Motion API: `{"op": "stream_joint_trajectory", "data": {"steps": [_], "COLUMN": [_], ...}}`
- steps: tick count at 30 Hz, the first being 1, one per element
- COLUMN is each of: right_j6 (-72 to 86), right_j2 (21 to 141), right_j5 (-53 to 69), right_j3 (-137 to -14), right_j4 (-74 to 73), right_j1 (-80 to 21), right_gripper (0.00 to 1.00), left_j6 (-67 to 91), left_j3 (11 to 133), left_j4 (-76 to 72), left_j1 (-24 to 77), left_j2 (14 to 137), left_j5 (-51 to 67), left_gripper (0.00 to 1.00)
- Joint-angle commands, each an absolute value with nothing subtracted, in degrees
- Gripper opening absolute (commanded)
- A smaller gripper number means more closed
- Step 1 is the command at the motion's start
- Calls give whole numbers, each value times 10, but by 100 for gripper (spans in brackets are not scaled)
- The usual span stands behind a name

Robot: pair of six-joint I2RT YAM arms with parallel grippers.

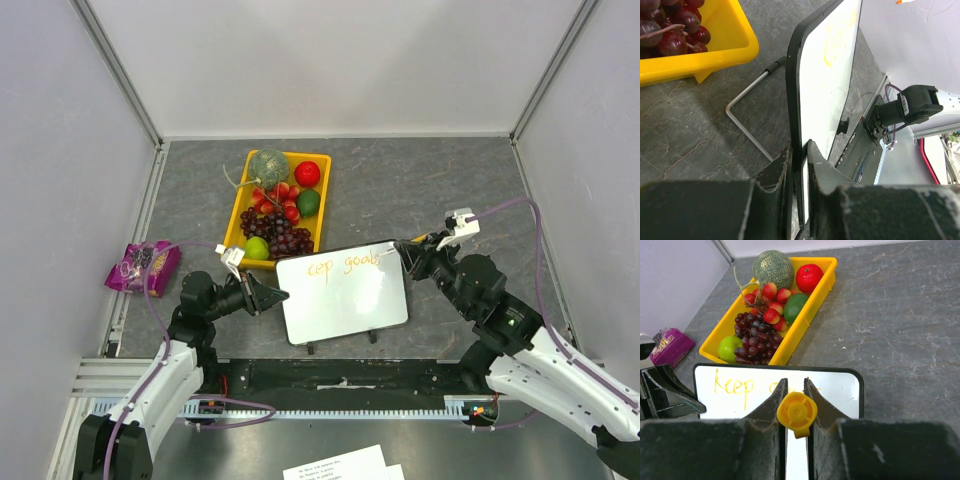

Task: Write a sentence on the whiteboard

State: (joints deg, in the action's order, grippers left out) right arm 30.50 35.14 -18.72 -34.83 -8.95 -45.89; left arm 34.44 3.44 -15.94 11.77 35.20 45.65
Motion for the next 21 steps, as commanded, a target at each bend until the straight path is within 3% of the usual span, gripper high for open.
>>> {"op": "stream_joint_trajectory", "data": {"steps": [1, 21], "right_j6": [313, 323], "right_j2": [345, 296], "right_j5": [-191, -173], "right_j3": [-373, -333], "right_j4": [-99, -101], "right_j1": [-457, -457], "right_gripper": [0, 0], "left_j6": [322, 321], "left_j3": [36, 36], "left_j4": [-172, -172], "left_j1": [116, 117], "left_j2": [351, 352], "left_j5": [446, 445], "left_gripper": [2, 2]}}
